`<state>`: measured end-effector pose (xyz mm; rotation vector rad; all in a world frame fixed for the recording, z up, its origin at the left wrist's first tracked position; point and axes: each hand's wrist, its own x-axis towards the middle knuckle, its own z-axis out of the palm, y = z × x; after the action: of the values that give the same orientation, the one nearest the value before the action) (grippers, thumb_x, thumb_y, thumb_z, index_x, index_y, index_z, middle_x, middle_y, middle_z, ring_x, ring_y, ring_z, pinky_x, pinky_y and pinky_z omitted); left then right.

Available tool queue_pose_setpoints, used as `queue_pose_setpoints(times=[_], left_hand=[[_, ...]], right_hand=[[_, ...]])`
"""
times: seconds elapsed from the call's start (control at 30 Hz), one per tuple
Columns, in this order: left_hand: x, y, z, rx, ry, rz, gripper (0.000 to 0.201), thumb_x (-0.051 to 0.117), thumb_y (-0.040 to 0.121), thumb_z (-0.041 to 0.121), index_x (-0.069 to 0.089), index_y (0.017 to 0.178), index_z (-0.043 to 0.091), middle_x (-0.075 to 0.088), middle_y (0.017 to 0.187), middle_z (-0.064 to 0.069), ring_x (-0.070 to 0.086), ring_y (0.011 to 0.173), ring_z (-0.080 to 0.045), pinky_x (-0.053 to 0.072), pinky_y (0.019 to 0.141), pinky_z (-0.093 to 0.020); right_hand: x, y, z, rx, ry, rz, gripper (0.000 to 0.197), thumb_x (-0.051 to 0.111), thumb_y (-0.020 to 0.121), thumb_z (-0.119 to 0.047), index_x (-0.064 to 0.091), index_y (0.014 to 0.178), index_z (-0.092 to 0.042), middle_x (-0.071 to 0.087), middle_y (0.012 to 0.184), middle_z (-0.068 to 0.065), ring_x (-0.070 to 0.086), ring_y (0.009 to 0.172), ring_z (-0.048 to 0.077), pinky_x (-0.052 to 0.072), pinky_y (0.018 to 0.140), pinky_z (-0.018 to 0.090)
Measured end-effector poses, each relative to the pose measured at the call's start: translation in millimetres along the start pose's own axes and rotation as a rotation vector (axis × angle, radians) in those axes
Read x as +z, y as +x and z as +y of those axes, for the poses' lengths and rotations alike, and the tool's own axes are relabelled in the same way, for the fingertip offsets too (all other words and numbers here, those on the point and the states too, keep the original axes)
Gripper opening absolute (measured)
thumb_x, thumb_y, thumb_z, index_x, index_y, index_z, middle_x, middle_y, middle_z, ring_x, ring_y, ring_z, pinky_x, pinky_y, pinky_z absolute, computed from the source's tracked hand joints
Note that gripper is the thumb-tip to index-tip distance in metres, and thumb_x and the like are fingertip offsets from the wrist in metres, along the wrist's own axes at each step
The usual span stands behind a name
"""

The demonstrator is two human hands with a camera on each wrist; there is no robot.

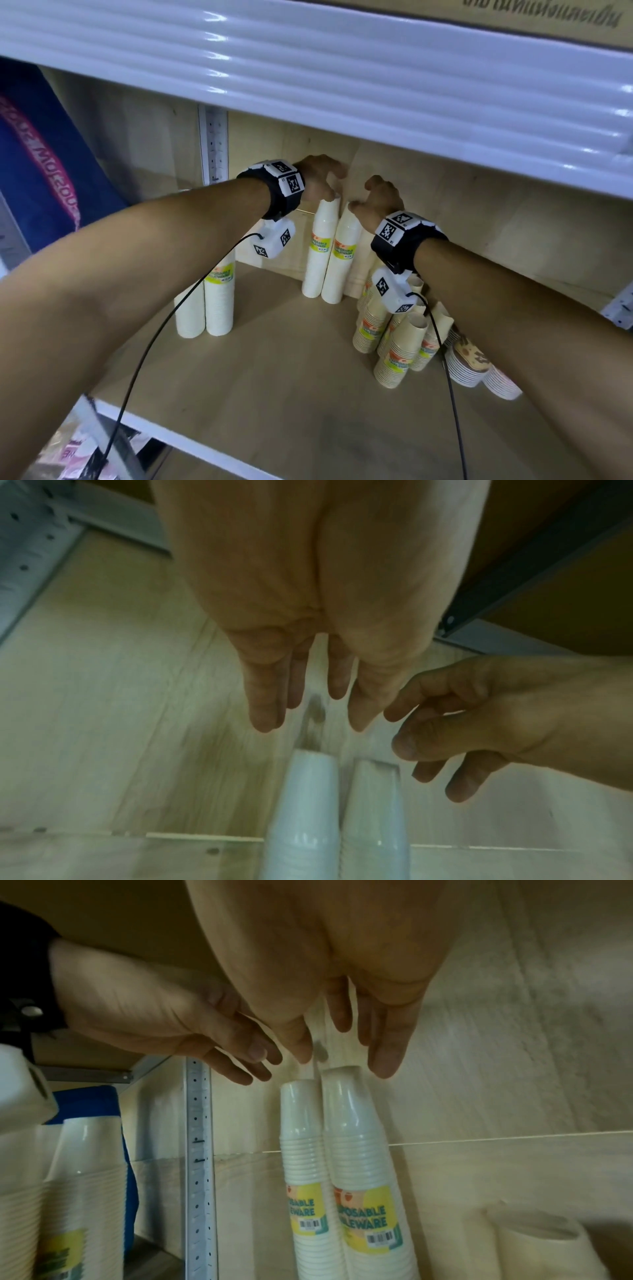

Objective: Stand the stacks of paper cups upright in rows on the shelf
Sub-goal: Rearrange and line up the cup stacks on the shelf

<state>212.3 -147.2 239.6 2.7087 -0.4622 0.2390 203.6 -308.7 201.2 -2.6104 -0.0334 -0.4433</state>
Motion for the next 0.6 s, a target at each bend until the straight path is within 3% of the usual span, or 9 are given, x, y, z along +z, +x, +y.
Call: queue_pose_setpoints(times=[0.2, 0.3, 0.43, 0.6], left_hand=[[-50.6, -32.4, 1.8, -0.056, 0.112, 0.04, 0.045, 0.063, 0.092, 0.029, 0.053, 0.136, 0.029, 0.047, 0.141, -0.002, 0.053, 0.119, -0.024, 0.044, 0.088, -0.028], [-73.4, -54.6, -10.1, -0.133, 0.158, 0.075, 0.043, 0.066, 0.09, 0.032, 0.057, 0.132, 0.028, 0.053, 0.134, -0.002, 0.055, 0.116, -0.024, 0.043, 0.087, -0.029], [-97.5, -83.1, -30.9, -0.231, 0.167, 0.063, 0.043, 0.068, 0.091, 0.03, 0.058, 0.132, 0.021, 0.06, 0.124, -0.007, 0.055, 0.095, -0.023, 0.043, 0.078, -0.028], [-108.4, -119.7, -62.1, -0.351, 0.144, 0.075, 0.035, 0.072, 0.087, 0.029, 0.065, 0.121, 0.021, 0.064, 0.11, -0.006, 0.058, 0.091, -0.022, 0.045, 0.075, -0.028]], right_hand=[[-8.1, -10.4, -19.7, -0.145, 0.067, 0.07, 0.046, 0.065, 0.086, -0.032, 0.05, 0.127, -0.016, 0.051, 0.128, 0.009, 0.055, 0.114, 0.029, 0.047, 0.09, 0.033], [-2.7, -22.0, -39.5, -0.214, 0.109, 0.037, 0.043, 0.066, 0.085, -0.031, 0.053, 0.124, -0.016, 0.055, 0.126, 0.01, 0.057, 0.113, 0.028, 0.049, 0.093, 0.035], [6.7, -36.2, -66.1, -0.283, 0.159, -0.025, 0.043, 0.065, 0.085, -0.032, 0.055, 0.124, -0.016, 0.059, 0.125, 0.008, 0.059, 0.109, 0.026, 0.048, 0.087, 0.027], [22.6, -54.9, -99.4, -0.347, 0.193, -0.087, 0.042, 0.065, 0.086, -0.036, 0.055, 0.122, -0.018, 0.062, 0.118, 0.006, 0.061, 0.104, 0.024, 0.047, 0.084, 0.027]])
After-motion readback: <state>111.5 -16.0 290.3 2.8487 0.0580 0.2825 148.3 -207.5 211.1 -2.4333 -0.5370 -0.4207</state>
